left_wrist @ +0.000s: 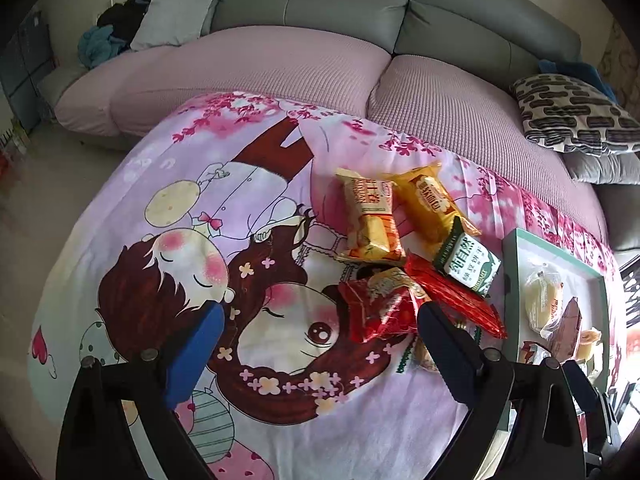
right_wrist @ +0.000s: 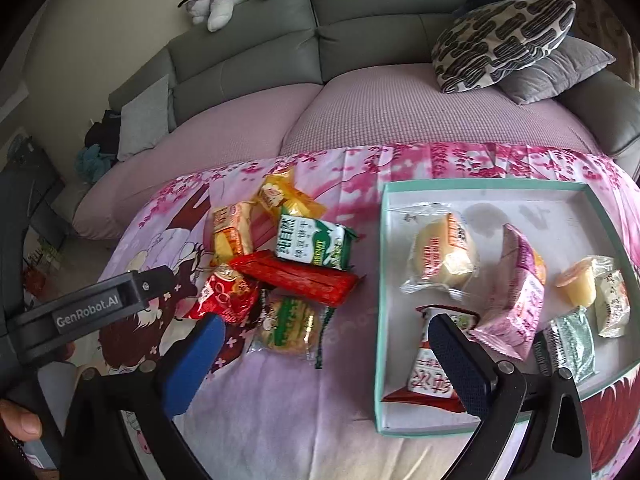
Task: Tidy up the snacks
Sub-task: 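Move both open tools back over the snack pile, then grasp the green-wrapped round cake with the right tool while the left grasps the red snack bag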
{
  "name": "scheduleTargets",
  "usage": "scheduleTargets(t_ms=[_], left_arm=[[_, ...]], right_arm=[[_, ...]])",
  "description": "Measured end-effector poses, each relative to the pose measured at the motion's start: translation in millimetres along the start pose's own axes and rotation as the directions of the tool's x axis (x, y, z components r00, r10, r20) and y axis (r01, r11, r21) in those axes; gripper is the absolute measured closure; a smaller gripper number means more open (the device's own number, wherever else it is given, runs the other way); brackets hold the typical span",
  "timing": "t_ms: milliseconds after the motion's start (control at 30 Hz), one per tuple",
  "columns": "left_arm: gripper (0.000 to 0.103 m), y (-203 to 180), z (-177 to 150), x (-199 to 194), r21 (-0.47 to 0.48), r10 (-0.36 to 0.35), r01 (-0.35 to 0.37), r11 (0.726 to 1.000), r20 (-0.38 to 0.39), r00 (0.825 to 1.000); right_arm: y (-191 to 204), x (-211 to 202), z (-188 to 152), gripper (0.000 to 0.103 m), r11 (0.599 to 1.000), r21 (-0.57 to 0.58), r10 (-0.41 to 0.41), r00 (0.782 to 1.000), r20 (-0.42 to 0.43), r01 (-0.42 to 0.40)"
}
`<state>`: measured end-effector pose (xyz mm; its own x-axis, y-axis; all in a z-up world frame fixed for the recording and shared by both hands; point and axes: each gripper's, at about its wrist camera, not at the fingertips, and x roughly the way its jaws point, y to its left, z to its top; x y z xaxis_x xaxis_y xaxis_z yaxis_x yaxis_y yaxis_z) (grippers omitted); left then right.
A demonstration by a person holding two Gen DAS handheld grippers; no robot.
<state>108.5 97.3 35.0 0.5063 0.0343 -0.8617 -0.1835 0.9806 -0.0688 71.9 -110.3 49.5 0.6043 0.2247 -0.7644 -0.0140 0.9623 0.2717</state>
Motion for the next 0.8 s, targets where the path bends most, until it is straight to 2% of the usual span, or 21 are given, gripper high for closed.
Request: scheduleTargets(t_ms=[333, 400, 567, 667, 800], left_arm=[[0.006, 24, 4, 28, -0.078, -0.075, 0.071, 0.994, -0.048, 0.996], [0.006, 23, 4, 35, -0.081, -0.089, 0.084, 0.993, -0.060, 0.994], [0.006, 15, 9, 40, -0.079, -0.132, 0.126, 0.989, -0.069, 0.989], [0.006, 7, 13, 43, -0.070, -0.164, 0.159, 0.985, -0.072, 0.984], [0.006, -5, 13, 56, -0.059, -0.202, 0.196, 0.979, -0.116, 0.972]], right_arm=[[22, 17, 0, 0.014, 0.998, -0.064, -0.004, 1.000, -0.009, 0.004], [23, 24, 0, 0.019, 0.997, -0.071, -0.006, 1.000, -0.028, 0.004], [28, 41, -1, 0.023, 0.995, -0.101, -0.023, 0.996, -0.091, 0.014], [34, 49, 0, 0.026, 0.994, -0.109, 0.002, 0.993, -0.115, -0.014], [40, 62, -1, 0.029, 0.990, -0.139, -0.021, 0.990, -0.138, 0.002]])
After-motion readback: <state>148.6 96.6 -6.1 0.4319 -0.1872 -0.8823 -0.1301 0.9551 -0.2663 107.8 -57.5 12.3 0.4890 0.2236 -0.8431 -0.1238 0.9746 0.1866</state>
